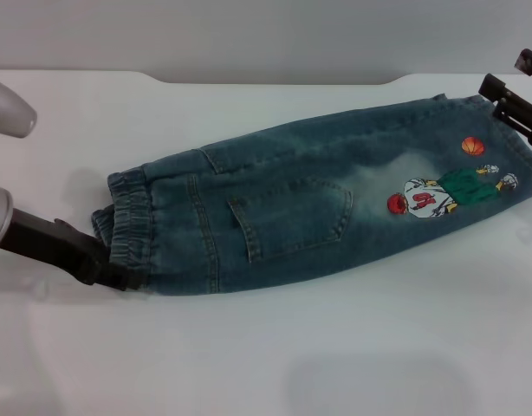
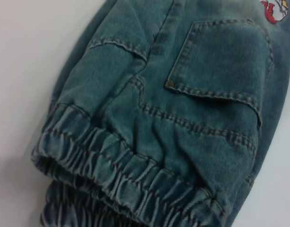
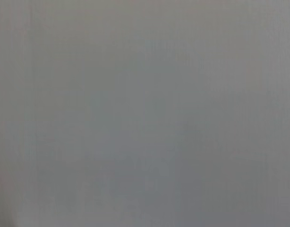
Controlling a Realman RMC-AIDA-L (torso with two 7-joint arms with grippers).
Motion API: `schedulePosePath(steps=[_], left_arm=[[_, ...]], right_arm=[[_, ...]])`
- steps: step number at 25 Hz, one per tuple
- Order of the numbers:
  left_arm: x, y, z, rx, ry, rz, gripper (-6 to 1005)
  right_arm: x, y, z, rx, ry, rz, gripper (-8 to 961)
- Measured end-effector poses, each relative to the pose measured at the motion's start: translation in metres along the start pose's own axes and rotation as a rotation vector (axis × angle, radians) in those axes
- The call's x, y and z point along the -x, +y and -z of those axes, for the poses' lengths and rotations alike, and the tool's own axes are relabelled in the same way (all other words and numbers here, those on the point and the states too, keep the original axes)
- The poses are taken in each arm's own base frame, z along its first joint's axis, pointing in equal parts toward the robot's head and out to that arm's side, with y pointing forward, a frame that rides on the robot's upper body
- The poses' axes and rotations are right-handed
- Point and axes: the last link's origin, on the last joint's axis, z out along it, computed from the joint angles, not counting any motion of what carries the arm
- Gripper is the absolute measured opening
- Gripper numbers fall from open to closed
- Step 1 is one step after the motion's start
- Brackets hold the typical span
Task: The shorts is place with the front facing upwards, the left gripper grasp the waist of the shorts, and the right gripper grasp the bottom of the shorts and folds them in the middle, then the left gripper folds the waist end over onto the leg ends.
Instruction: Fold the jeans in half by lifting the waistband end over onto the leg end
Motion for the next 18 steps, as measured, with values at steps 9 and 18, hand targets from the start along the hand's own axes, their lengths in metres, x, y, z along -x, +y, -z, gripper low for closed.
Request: schedulePosePath(steps=[9,18], left_arm=[[-0.0040,-0.0008,-0.0047,-0.003,0.003,-0.010,546],[-0.0039,-0.0020,-0.0056,-0.006,0.003,0.001,497]], right_arm=[[0.0009,0.0004,0.0010,0.004,-0.003,0.003,665],[0.0018,0.0001,0.0044,-0.008,-0.024,0.014,665]])
